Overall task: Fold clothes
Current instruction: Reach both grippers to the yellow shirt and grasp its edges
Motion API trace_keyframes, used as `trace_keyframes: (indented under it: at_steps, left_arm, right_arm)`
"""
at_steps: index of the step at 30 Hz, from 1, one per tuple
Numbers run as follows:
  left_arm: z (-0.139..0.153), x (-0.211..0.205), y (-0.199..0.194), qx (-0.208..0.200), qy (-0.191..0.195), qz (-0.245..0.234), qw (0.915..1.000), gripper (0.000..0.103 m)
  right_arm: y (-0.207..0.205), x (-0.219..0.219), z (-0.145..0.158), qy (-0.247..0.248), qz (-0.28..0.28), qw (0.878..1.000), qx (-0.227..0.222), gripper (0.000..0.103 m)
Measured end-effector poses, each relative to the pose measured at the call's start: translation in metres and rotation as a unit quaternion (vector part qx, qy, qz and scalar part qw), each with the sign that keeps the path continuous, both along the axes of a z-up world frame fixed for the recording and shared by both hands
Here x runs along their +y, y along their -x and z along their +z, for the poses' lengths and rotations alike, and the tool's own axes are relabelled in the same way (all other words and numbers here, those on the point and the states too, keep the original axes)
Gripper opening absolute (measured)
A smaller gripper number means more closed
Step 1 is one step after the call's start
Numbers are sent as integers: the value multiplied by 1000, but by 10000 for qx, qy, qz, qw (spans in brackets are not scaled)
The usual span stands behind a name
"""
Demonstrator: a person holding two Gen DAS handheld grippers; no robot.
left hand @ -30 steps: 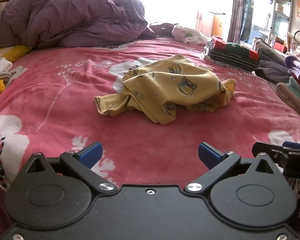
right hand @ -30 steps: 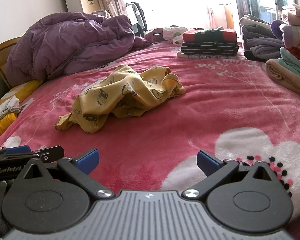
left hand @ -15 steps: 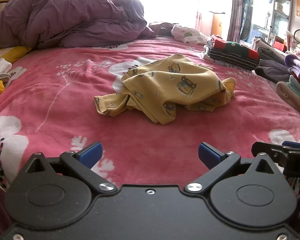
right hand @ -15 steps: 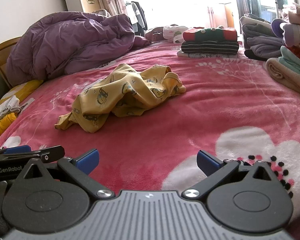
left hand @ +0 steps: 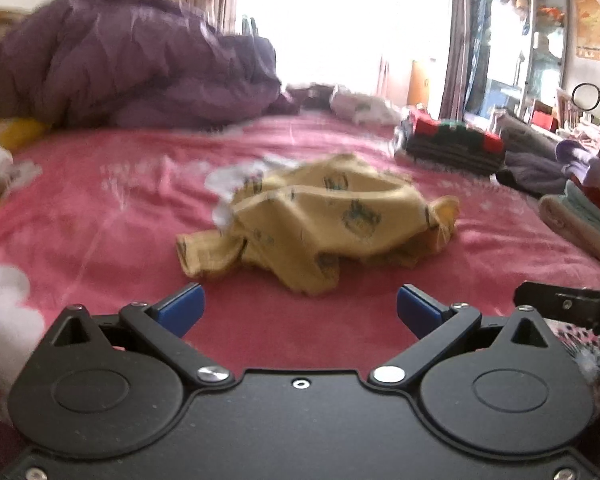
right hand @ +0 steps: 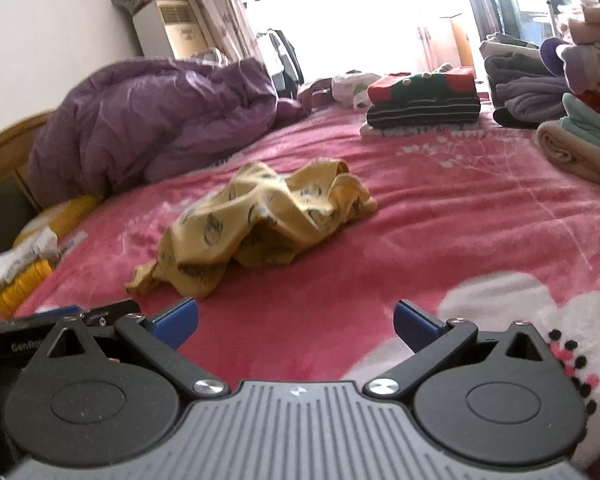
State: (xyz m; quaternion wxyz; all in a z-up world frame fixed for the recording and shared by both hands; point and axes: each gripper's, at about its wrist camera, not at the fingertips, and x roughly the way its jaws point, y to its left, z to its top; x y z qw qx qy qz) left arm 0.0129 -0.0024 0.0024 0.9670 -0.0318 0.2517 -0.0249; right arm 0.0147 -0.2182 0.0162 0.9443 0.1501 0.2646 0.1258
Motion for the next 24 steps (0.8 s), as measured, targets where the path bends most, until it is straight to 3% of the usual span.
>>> trace_keyframes:
  at_steps: [9, 16, 20, 24]
  left_arm:
    - [5, -28, -24, 248, -785, -544, 9951, 103]
    - [10, -76, -44, 2, -1639, -1167, 9795, 103]
    - [11, -111, -55, -320, -2285, -1510, 9612, 96]
    - [1, -147, -68, -503, -3139, -1739, 9320, 85]
  right_arm:
    - [-12, -25, 2, -441, -253, 9980, -387, 103]
    - [-30, -69, -1, -1149, -542, 9912, -362, 103]
    - [-37, -90, -2, -1471, -499, 9870, -402, 103]
    - [-43, -112, -7, -1828, -642, 9803, -392, 103]
